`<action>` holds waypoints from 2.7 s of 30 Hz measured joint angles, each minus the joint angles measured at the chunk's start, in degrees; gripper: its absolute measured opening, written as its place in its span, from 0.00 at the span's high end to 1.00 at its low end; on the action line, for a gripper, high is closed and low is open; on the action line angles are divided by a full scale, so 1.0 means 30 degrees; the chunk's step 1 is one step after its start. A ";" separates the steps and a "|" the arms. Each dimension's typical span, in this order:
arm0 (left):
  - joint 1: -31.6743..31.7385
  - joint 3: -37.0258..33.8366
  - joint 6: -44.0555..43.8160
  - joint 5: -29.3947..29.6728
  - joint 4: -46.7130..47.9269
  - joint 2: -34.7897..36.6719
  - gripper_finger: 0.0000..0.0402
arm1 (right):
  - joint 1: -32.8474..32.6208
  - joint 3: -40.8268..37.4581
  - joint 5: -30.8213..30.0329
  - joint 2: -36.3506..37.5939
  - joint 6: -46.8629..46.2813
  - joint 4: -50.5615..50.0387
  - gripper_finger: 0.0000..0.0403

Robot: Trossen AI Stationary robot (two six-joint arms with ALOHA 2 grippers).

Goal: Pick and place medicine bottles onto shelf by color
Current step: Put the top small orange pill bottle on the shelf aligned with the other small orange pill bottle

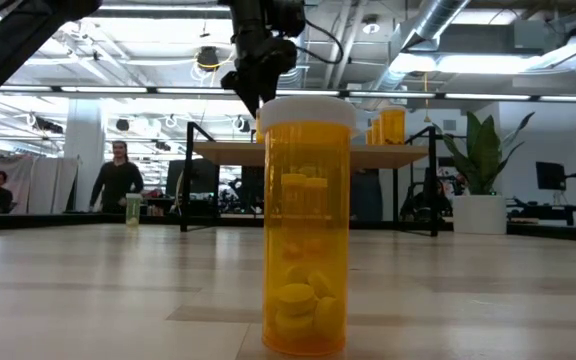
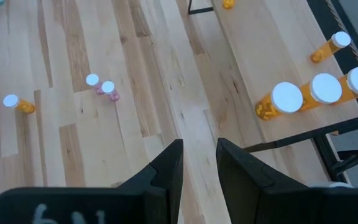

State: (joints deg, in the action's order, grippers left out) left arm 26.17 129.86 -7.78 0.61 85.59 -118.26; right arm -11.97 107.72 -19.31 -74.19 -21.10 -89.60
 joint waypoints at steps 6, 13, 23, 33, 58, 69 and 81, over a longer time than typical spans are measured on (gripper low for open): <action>0.0079 0.1351 0.0250 0.0010 -0.0962 0.0777 0.39 | 0.0029 0.0000 0.0000 0.0000 0.0015 0.0036 0.71; 0.0240 0.1262 0.1008 0.1642 -0.1291 0.3510 0.39 | 0.0445 0.0006 -0.0001 -0.0418 0.0853 0.2485 0.71; 0.0255 -0.0594 0.1228 0.2912 -0.2271 0.9059 0.39 | 0.2615 -0.0007 0.1842 -0.3679 0.4270 0.7431 0.71; 0.0277 -1.0121 -0.0069 0.2530 -0.6818 1.6830 0.39 | 0.5384 0.0191 0.4821 -0.8161 0.3482 1.5097 0.86; 0.1044 -1.5007 -0.0130 0.0540 -0.8855 2.0052 0.39 | 0.7130 0.7936 0.0778 -1.8453 -0.1504 1.2976 0.99; 0.1486 -1.5007 -0.0776 -0.0124 -0.8717 1.9958 0.39 | 0.7133 0.8043 -0.1144 -1.8520 -0.2006 1.3165 0.99; 0.1479 -1.5007 -0.0835 -0.0298 -0.8688 1.9958 0.39 | 0.7030 0.8016 -0.1611 -1.9778 -0.2470 1.2713 0.99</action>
State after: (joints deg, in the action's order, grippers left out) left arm 30.61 84.84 -10.28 -0.29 59.53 -58.39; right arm 9.12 131.77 -24.14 -133.53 -28.51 -51.46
